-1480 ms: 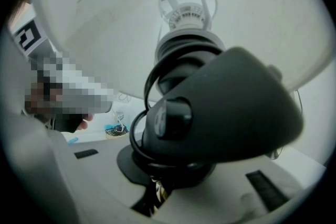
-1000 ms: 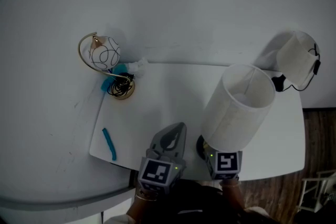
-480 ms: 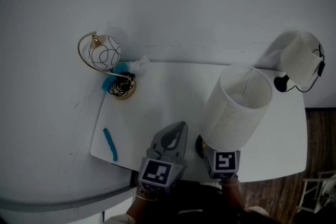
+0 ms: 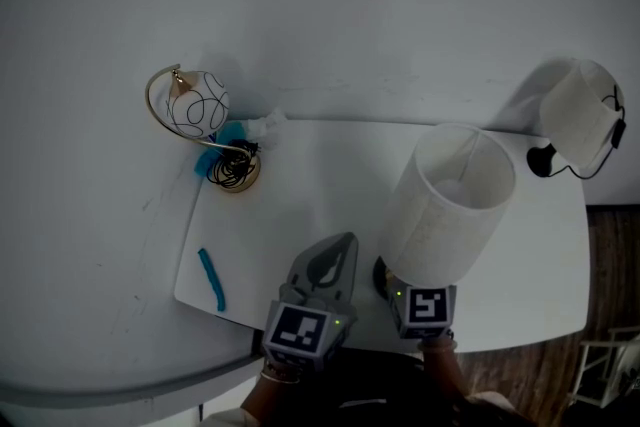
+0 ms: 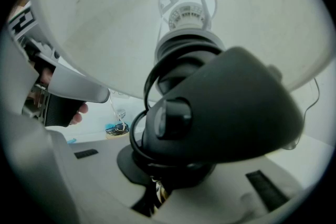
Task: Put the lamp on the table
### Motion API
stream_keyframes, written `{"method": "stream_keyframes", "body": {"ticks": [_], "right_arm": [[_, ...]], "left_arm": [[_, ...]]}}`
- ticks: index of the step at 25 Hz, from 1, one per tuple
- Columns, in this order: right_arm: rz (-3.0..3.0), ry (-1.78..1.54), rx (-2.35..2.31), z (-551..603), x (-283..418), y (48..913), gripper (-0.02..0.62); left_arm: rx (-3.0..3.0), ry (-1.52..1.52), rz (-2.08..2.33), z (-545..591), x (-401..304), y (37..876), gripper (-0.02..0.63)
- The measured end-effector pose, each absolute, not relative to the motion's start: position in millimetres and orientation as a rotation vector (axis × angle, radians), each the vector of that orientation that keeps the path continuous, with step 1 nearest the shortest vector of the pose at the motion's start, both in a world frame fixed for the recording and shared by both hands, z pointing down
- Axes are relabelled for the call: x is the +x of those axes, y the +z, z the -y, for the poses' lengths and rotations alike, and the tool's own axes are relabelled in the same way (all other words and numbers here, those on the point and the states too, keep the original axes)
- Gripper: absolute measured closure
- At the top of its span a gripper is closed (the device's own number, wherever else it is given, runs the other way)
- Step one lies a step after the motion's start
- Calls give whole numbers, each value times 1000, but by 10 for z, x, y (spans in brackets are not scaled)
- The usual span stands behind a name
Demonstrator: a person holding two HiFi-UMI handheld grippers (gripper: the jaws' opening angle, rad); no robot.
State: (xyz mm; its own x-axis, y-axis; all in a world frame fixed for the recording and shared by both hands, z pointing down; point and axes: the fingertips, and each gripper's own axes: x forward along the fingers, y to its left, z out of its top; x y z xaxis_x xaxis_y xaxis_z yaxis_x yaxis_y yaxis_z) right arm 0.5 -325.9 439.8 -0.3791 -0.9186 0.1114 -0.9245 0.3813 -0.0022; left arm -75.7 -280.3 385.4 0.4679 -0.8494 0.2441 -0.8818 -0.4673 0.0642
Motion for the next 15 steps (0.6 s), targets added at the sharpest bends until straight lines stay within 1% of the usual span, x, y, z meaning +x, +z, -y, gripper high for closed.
{"method": "stream_keyframes", "body": {"ticks": [15], "right_arm": [[2529, 107, 1735, 3445, 93, 4462, 566]], "left_arm": [[2513, 282, 1525, 2977, -762, 3918, 614]]}}
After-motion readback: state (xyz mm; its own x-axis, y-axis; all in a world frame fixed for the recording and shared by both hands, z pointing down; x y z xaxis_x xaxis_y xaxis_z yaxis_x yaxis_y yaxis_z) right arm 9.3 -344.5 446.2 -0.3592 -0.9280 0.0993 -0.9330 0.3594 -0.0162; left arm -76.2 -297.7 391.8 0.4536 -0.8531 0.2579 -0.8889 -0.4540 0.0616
